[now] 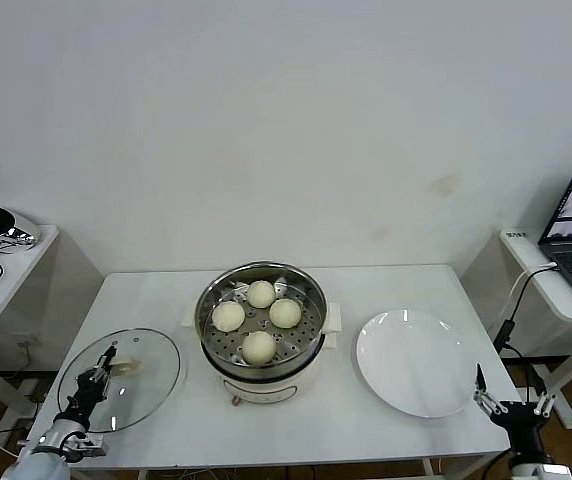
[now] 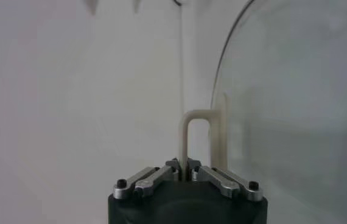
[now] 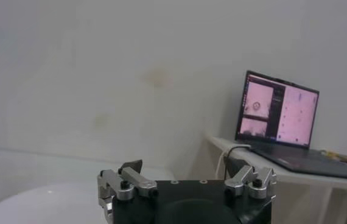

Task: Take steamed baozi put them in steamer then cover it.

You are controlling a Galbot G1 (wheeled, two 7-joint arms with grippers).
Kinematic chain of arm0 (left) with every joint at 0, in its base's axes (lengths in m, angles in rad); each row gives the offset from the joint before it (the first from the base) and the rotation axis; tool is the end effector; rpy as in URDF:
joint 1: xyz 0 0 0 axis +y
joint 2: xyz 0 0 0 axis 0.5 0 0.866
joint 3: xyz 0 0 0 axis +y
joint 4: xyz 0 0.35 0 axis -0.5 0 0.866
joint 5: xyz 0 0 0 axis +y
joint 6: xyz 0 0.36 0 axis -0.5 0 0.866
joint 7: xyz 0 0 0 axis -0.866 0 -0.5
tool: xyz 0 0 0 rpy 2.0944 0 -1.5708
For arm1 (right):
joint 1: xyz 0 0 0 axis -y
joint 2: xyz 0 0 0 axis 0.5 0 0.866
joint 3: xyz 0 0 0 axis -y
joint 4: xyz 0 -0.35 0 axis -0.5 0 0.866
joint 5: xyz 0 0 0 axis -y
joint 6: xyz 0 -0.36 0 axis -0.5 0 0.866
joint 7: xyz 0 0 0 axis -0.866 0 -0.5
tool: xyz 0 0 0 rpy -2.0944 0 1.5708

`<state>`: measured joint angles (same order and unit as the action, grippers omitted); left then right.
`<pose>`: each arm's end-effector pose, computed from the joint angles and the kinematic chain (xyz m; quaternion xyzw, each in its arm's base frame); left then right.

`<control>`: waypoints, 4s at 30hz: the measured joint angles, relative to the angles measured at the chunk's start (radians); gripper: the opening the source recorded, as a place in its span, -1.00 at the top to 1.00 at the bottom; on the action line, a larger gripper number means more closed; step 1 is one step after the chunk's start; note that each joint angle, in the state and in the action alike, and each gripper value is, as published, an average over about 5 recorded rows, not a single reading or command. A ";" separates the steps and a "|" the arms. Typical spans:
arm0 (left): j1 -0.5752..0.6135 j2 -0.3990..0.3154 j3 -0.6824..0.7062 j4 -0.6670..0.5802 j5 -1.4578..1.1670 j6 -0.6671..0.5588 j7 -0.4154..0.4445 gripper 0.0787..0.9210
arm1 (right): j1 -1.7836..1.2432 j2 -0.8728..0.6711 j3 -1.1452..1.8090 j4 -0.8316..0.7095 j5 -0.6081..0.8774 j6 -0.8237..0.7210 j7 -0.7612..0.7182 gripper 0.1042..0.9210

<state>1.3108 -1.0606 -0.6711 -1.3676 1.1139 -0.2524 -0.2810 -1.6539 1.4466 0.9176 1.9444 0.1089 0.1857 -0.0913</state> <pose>0.2472 0.2516 -0.4225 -0.0461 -0.7007 -0.7116 0.0228 0.1397 -0.1548 -0.3416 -0.0947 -0.9899 0.1057 0.0073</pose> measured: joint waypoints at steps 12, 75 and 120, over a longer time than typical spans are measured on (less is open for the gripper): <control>0.108 0.076 -0.110 -0.229 -0.111 0.068 0.076 0.85 | -0.010 -0.009 -0.035 0.015 -0.019 0.009 -0.002 -0.76; -0.454 0.030 0.761 -0.471 -0.081 0.624 0.419 0.85 | 0.027 0.057 -0.125 0.000 -0.162 -0.002 0.010 -0.76; -0.278 0.052 0.654 -0.621 -0.147 0.599 0.385 -0.23 | 0.030 0.051 -0.144 -0.010 -0.173 0.000 0.007 -0.76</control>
<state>1.0326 -1.0084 -0.0171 -1.9891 0.9665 0.3466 0.1040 -1.6241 1.4972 0.7740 1.9349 -0.0641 0.1856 -0.0847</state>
